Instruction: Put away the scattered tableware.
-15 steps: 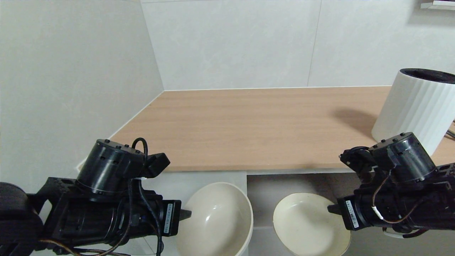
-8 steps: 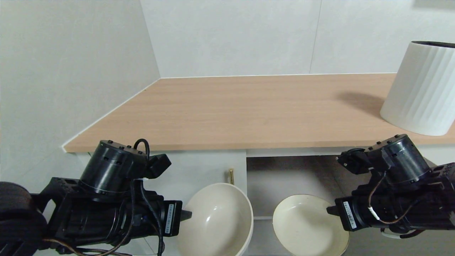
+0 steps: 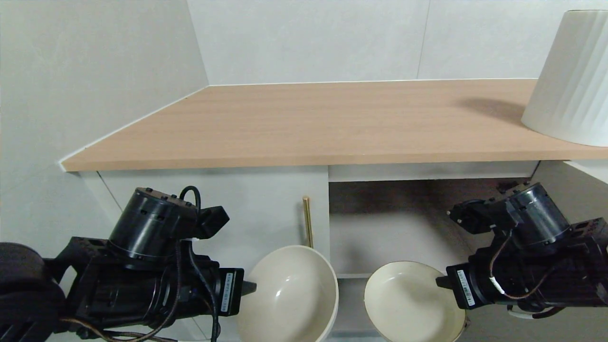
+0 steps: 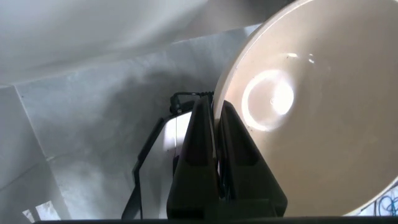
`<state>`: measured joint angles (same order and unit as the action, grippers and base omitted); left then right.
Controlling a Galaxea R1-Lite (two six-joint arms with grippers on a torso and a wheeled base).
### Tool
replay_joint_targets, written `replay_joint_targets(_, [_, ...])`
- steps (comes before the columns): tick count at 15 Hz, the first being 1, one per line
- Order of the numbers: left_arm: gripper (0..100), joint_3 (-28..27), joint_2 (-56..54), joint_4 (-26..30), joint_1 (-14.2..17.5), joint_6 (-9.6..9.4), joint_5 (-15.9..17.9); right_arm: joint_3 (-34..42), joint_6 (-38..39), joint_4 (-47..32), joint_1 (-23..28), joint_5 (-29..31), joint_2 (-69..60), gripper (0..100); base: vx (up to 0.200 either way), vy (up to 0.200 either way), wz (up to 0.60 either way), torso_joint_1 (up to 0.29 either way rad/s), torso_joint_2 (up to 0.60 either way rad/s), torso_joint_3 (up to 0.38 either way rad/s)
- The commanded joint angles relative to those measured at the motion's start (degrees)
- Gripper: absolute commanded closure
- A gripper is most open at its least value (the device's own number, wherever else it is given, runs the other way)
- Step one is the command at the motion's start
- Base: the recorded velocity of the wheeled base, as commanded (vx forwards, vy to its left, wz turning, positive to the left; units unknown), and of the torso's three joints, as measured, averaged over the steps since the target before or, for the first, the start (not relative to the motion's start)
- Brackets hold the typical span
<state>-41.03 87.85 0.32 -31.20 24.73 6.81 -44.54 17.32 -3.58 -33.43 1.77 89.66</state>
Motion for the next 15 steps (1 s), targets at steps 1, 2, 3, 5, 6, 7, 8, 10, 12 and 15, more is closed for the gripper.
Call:
replay_joint_targets(1, [100, -0.01, 0.13, -0.05, -0.01, 0.05, 0.04, -0.02, -0.01, -0.02, -0.15, -0.01, 0.16, 100, 0.000, 0.000, 0.00, -0.036, 0.10, 0.041])
replay_joint_targets(2, [100, -0.01, 0.13, 0.03, -0.01, 0.05, 0.04, -0.02, -0.01, -0.02, -0.15, -0.01, 0.16, 100, 0.000, 0.000, 0.00, -0.017, 0.06, 0.041])
replay_joint_targets(3, [100, -0.01, 0.13, -0.05, -0.01, 0.05, 0.04, -0.02, -0.01, -0.02, -0.15, -0.01, 0.16, 100, 0.000, 0.000, 0.00, 0.000, 0.00, 0.000])
replay_joint_targets(5, [100, -0.01, 0.13, 0.03, -0.01, -0.04, 0.04, -0.19, -0.01, 0.07, -0.06, -0.01, 1.22, 100, 0.000, 0.000, 0.00, 0.000, 0.00, 0.000])
replay_joint_targets(6, [100, -0.01, 0.13, -0.05, -0.01, 0.05, 0.04, -0.02, -0.01, 1.39, -0.06, -0.01, 3.33, 100, 0.000, 0.000, 0.00, 0.000, 0.00, 0.000])
replay_joint_targets(7, [100, 0.08, 0.31, 0.03, -0.01, 0.05, 0.04, 0.16, 0.08, 3.14, -0.06, 0.08, 5.52, 100, 0.000, 0.000, 0.00, 0.000, 0.00, 0.000])
replay_joint_targets(8, [100, -0.01, 0.48, -0.05, -0.01, 0.05, 0.04, 0.69, 0.08, 5.08, -0.06, 0.08, 7.90, 100, 0.000, 0.000, 0.00, 0.000, 0.00, 0.000])
replay_joint_targets(10, [100, 0.08, 0.48, -0.05, -0.01, -0.04, 0.04, 0.69, 0.34, 8.33, 0.12, 0.17, 12.47, 100, 0.000, 0.000, 0.00, 0.000, 0.00, 0.000])
replay_joint_targets(12, [100, -0.01, 0.48, -0.05, -0.01, -0.04, 0.04, 0.42, 0.69, 11.32, 0.56, 0.25, 16.69, 100, 0.000, 0.000, 0.00, 0.000, 0.00, 0.000])
replay_joint_targets(15, [100, 0.08, 0.57, 0.03, -0.01, -0.04, 0.04, 0.25, 1.93, 17.91, 2.58, 0.34, 22.93, 100, 0.000, 0.000, 0.00, 0.000, 0.00, 0.000])
